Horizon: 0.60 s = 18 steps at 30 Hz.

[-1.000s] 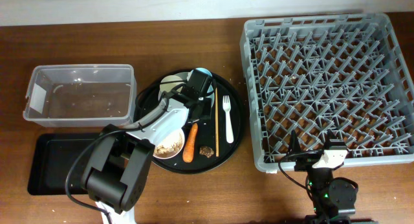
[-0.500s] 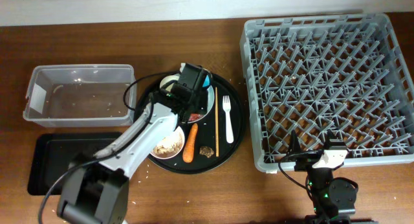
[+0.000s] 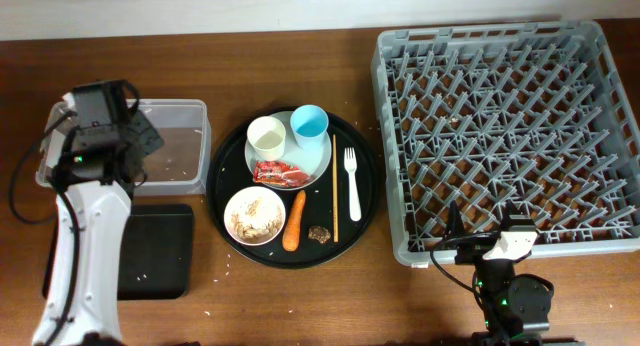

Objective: Sort waste into correct bins and load items into the dishwasher rack
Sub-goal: 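Move the left gripper back and grasp the red snack wrapper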

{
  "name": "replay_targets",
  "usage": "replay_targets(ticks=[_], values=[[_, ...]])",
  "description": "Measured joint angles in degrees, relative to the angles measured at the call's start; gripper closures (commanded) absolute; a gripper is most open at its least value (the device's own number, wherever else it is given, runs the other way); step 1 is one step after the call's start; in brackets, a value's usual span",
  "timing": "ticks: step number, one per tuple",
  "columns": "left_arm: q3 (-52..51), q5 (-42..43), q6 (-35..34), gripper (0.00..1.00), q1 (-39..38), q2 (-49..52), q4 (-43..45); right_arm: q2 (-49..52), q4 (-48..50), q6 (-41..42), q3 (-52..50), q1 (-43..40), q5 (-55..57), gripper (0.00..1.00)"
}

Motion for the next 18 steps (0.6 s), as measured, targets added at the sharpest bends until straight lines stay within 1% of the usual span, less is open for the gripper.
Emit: replay_targets(ticks=[1, 2, 4, 5, 6, 7, 8, 11, 12, 13, 14, 15, 17, 18], values=[[-0.11, 0.2, -0.02, 0.98, 1.9, 1.81, 1.75, 0.0, 0.02, -0.02, 0.0, 0.0, 0.0, 0.01], [-0.09, 0.28, -0.15, 0.93, 4.2, 4.15, 3.98, 0.0, 0.0, 0.0, 0.0, 0.0, 0.02, 0.01], [-0.22, 0.07, -0.42, 0.92, 9.42, 10.91, 6.47, -0.02, 0.0, 0.0, 0.0, 0.0, 0.0, 0.01], [-0.22, 0.11, -0.42, 0.83, 10.93, 13.57, 7.93, 0.0, 0.0, 0.0, 0.0, 0.0, 0.0, 0.01], [-0.22, 0.11, -0.44, 0.57, 11.82, 14.88, 9.16, 0.0, 0.0, 0.02, 0.0, 0.0, 0.0, 0.02], [-0.22, 0.2, -0.74, 0.4, 12.72, 15.91, 10.58, 0.0, 0.0, -0.02, 0.0, 0.0, 0.0, 0.01], [-0.22, 0.44, -0.74, 0.26, 13.03, 16.09, 11.26, 0.0, 0.0, 0.0, 0.0, 0.0, 0.0, 0.01], [-0.22, 3.87, -1.05, 0.13, 13.07, 16.11, 13.07, 0.0, 0.0, 0.0, 0.0, 0.0, 0.0, 0.01], [-0.22, 4.31, -1.03, 0.23, 13.05, 15.58, 13.03, 0.0, 0.0, 0.0, 0.0, 0.0, 0.0, 0.01], [-0.22, 4.66, -0.85, 0.65, 13.07, 14.21, 13.05, 0.0, 0.0, 0.0, 0.0, 0.0, 0.0, 0.01], [-0.22, 4.72, -0.92, 0.94, 13.07, 12.72, 13.03, 0.0, 0.0, 0.0, 0.0, 0.0, 0.0, 0.01], [-0.22, 5.18, -0.85, 0.98, 13.07, 10.58, 13.09, 0.0, 0.0, -0.02, 0.0, 0.0, 0.0, 0.01], [-0.2, 8.0, -0.66, 0.7, 13.05, 7.91, 12.15, 0.0, 0.0, -0.02, 0.0, 0.0, 0.0, 0.01], [-0.2, 9.35, -0.42, 0.63, 13.07, 7.91, 11.19, 0.0, 0.0, 0.0, 0.0, 0.0, 0.0, 0.01]])
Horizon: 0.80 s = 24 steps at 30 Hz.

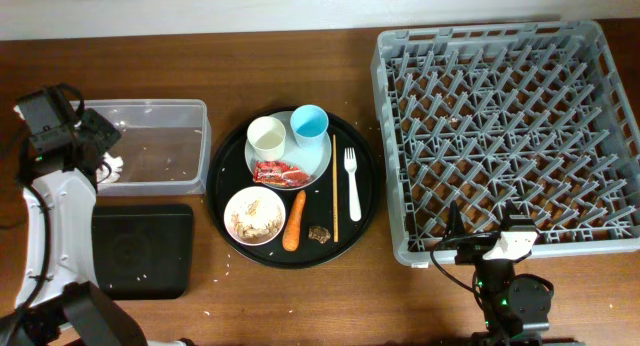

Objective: Sort waste into correct bins and load items into the dishwasher rack
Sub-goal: 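Move the left gripper back and grasp the red snack wrapper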

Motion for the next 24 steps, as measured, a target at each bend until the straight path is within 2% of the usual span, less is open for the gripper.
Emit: replay_targets(ticks=[1, 2, 5, 6, 7, 10, 12, 16, 21, 24], values=[[0.0, 0.87, 0.83, 0.61, 0.0, 0.0, -0.07, 0.0, 0.0, 0.0, 0.0, 0.0, 0.0, 0.01], [0.0, 5.62, 2.21, 0.56, 0.0, -0.02, -0.98, 0.0, 0.0, 0.02, 0.0, 0.0, 0.0, 0.02], [-0.2, 14.19, 3.37, 0.52, -2.01, -5.09, -11.21, 0.07, 0.0, 0.02, 0.0, 0.0, 0.0, 0.01], [-0.04, 15.17, 3.56, 0.52, -4.42, -7.43, -14.12, 0.0, 0.0, -0.02, 0.0, 0.0, -0.02, 0.01], [-0.11, 16.39, 3.61, 0.52, -10.05, -11.02, -19.69, 0.0, 0.0, 0.0, 0.0, 0.0, 0.0, 0.01], [0.04, 17.27, 3.76, 0.48, -23.74, -12.87, -24.3, 0.0, 0.0, 0.02, 0.0, 0.0, 0.0, 0.01], [0.02, 16.31, 3.52, 0.45, -32.0, -12.87, -24.48, 0.0, 0.0, 0.0, 0.0, 0.0, 0.0, 0.01], [0.0, 6.14, 2.19, 0.43, -48.17, -11.39, -22.99, 0.0, 0.0, -0.02, 0.0, 0.0, 0.0, 0.01], [-0.02, 2.14, 2.54, 0.43, -52.85, 0.42, -18.05, 0.0, 0.0, 0.0, 0.0, 0.0, 0.0, 0.01], [-0.02, -2.4, 6.67, 0.44, -52.81, 7.87, -15.5, 0.0, 0.0, 0.02, 0.0, 0.0, 0.0, 0.01]])
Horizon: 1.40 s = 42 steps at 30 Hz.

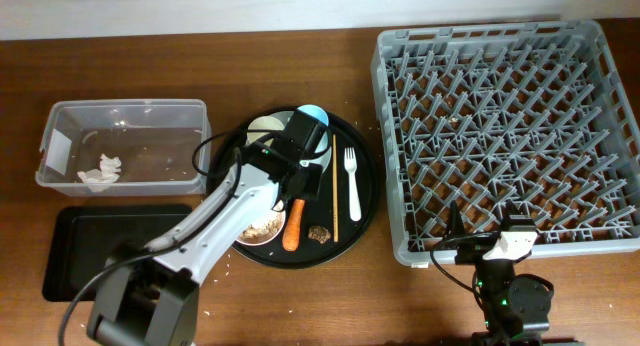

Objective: Sort waste into correct bins and load items into the dishwasher rack
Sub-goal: 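Move the left gripper back and grasp the red snack wrapper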

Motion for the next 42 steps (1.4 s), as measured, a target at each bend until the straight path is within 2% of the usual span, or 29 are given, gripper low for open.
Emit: replay_targets(ticks=[2, 8, 16, 30, 32, 33, 35, 37, 38, 39, 42], values=[[0.0, -3.15, 3.72, 0.44, 0.0, 0.72, 0.66, 0.0, 0.0, -0.02, 0.0, 0.0, 0.0, 0.01], [0.0, -4.94, 12.57, 0.44, 0.0, 0.83, 1.44, 0.0, 0.0, -0.04, 0.0, 0.0, 0.0, 0.01], [-0.09, -4.92, 13.14, 0.43, 0.0, 7.32, 1.75, 0.0, 0.0, -0.07, 0.0, 0.0, 0.0, 0.01], [-0.31, -4.94, 13.14, 0.43, 0.0, 9.03, 10.36, 0.0, 0.0, 0.0, 0.0, 0.0, 0.0, 0.01], [-0.31, -5.55, 13.14, 0.55, 0.0, 10.36, 10.75, 0.0, 0.0, -0.04, 0.0, 0.0, 0.0, 0.01], [-0.31, -6.47, 13.18, 0.55, 0.07, 11.02, 10.73, 0.0, 0.0, -0.04, 0.0, 0.0, 0.0, 0.01], [-0.31, -8.15, 13.14, 0.64, 0.07, 12.26, 10.78, 0.0, 0.0, -0.02, 0.0, 0.0, 0.0, 0.01], [-0.31, -8.33, 13.18, 0.65, 0.04, 12.31, 10.73, 0.0, 0.0, -0.02, 0.0, 0.0, 0.0, 0.01], [-0.31, -8.35, 13.16, 0.39, 0.04, 12.35, 10.73, 0.0, 0.0, -0.04, 0.0, 0.0, 0.0, 0.01], [-0.31, -8.33, 13.16, 0.36, 0.04, 12.41, 10.73, 0.0, 0.0, -0.04, 0.0, 0.0, 0.0, 0.01], [-0.31, -9.73, 13.16, 0.36, 0.07, 12.55, 11.93, 0.0, 0.0, -0.02, 0.0, 0.0, 0.0, 0.01]])
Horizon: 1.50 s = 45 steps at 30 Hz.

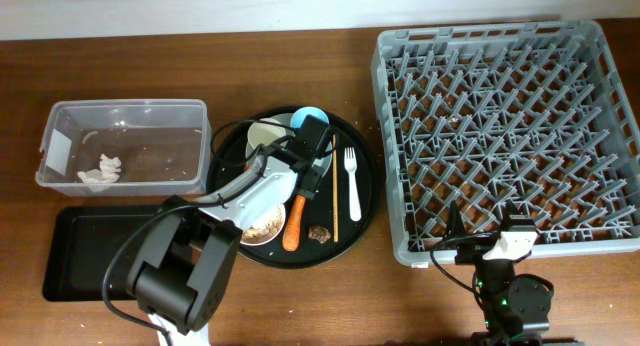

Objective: Sort waste into correct bins and load items into the dishwasher rack
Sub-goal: 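Move the left gripper back and grasp the red snack wrapper, then carry the red wrapper with the left gripper into the clear bin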

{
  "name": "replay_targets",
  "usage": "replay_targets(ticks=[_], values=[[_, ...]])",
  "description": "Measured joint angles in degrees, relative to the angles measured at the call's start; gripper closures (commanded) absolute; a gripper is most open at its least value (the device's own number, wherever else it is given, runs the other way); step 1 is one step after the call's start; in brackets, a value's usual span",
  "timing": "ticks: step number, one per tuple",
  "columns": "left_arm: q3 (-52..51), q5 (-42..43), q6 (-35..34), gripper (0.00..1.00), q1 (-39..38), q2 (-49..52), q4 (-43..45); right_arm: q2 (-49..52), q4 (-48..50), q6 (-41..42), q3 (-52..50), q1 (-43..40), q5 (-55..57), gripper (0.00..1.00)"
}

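A black round tray (366, 201) holds a white plate (322, 164) with a cream cup (264, 135) and a blue cup (312, 116). Also on it are a white fork (351, 182), a thin wooden stick (334, 201), a carrot (294, 220), a dirty bowl (264, 227) and a brown scrap (320, 233). My left gripper (305, 178) hangs over the plate's front part, covering what lies there; its jaws cannot be made out. My right gripper (453, 229) rests by the near edge of the grey dishwasher rack (510, 126).
A clear plastic bin (125, 114) at the left holds a crumpled white paper (100, 169). A flat black bin (90, 251) lies in front of it. The left arm stretches from the table's front edge across the tray's left side.
The left gripper has shifted a little toward the front of the plate, closer to the carrot's top end. The right arm and all tray items are where they were.
The left gripper was first over the clear bin's left end, then at the bin's far left edge with white paper showing below it. Then the paper lay loose in the bin and the gripper was over the plate, where it still is.
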Motion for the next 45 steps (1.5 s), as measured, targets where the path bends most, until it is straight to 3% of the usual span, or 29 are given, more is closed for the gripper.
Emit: replay_targets(ticks=[2, 4, 10, 11, 13, 15, 20, 24, 29, 32, 35, 38, 42, 45], values=[[0.44, -0.31, 0.0, 0.36, -0.02, 0.15, -0.13, 0.0, 0.0, 0.0, 0.0, 0.0, 0.0, 0.01], [1.73, -0.31, 0.42, 0.47, -0.02, 0.22, -1.11, 0.0, 0.0, 0.0, 0.0, 0.0, 0.0, 0.02], [2.19, -0.33, 1.07, 0.51, -0.02, 0.24, -4.61, 0.0, 0.0, 0.0, 0.0, 0.0, 0.0, 0.01], [2.19, -0.33, 1.07, 0.65, -0.02, 0.24, -4.92, 0.0, 0.0, 0.02, 0.0, 0.0, 0.0, 0.01], [2.19, -0.33, 1.42, 0.75, -0.02, 0.24, -5.11, 0.0, 0.0, 0.02, 0.0, 0.0, 0.0, 0.01], [2.19, -0.33, 1.7, 1.0, -0.02, 0.24, -5.09, 0.0, 0.0, -0.02, 0.0, 0.0, 0.0, 0.01], [2.29, -0.35, 1.79, 1.0, -0.02, 0.24, -5.09, 0.0, 0.0, -0.02, 0.0, 0.0, 0.0, 0.01], [7.02, -2.93, 1.73, 1.0, -0.02, -0.94, -10.67, 0.0, 0.0, -0.02, 0.0, 0.0, 0.0, 0.01], [8.48, -3.52, 1.92, 1.0, -0.02, -15.96, -14.19, 0.0, 0.0, 0.02, 0.0, 0.0, 0.0, 0.01], [8.57, -7.93, 1.95, 1.0, 1.27, -23.21, -14.29, 0.0, 0.0, 0.02, 0.0, 0.0, 0.0, 0.01], [8.7, -15.3, 1.95, 1.0, 9.25, -25.03, -13.53, 0.0, 0.0, 0.0, 0.0, 0.0, 0.02, 0.01], [8.7, -17.18, 1.92, 1.0, 19.43, -25.03, -9.49, 0.0, 0.0, 0.0, 0.0, 0.0, 0.0, 0.01], [8.87, -11.21, 1.92, 1.0, 32.65, -20.61, -0.96, -0.07, 0.0, -0.02, 0.0, 0.0, 0.0, 0.01], [9.01, -8.24, 3.48, 1.0, 34.75, -11.78, 2.71, -0.11, 0.0, 0.0, 0.0, 0.0, 0.0, 0.01]])
